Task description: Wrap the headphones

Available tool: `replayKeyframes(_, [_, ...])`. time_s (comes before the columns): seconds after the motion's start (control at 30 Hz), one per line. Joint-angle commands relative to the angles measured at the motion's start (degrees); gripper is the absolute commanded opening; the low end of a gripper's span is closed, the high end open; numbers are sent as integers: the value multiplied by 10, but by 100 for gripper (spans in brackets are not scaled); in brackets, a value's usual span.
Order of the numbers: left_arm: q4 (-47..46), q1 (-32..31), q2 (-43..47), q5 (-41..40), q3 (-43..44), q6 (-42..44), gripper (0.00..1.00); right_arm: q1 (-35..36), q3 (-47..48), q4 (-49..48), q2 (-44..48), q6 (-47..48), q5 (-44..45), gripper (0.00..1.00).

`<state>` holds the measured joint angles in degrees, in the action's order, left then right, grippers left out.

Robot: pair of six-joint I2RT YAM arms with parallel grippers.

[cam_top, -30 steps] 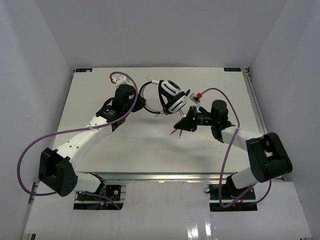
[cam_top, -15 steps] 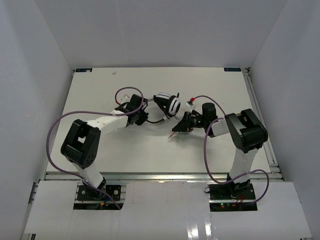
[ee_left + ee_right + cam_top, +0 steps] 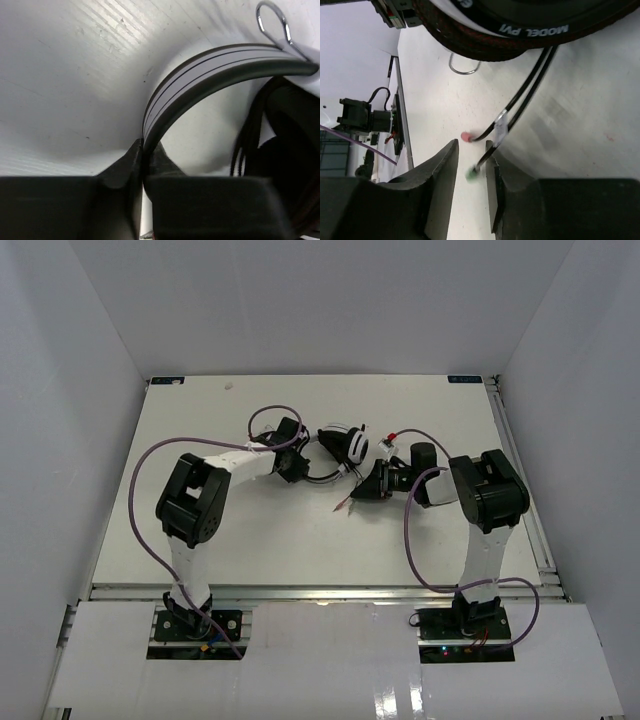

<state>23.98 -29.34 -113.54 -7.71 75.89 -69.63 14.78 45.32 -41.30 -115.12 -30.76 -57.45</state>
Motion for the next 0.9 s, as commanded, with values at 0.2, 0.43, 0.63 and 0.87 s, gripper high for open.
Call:
replayKeyframes(0.2, [-75,3,155,53,-52,187,95,-55,46,396,179,336,68,94])
replayKeyframes(0.43, [-193,3,368,145,-198,409,98,-56,60,552,383,436,298,90])
replayKeyframes(0.63, [-227,3,563,211,-315,521,98,-56,36,510,536,370,443,90])
replayKeyframes(0.87, [-188,4,696,190,-380,512,98,-56,6,491,605,378,511,90])
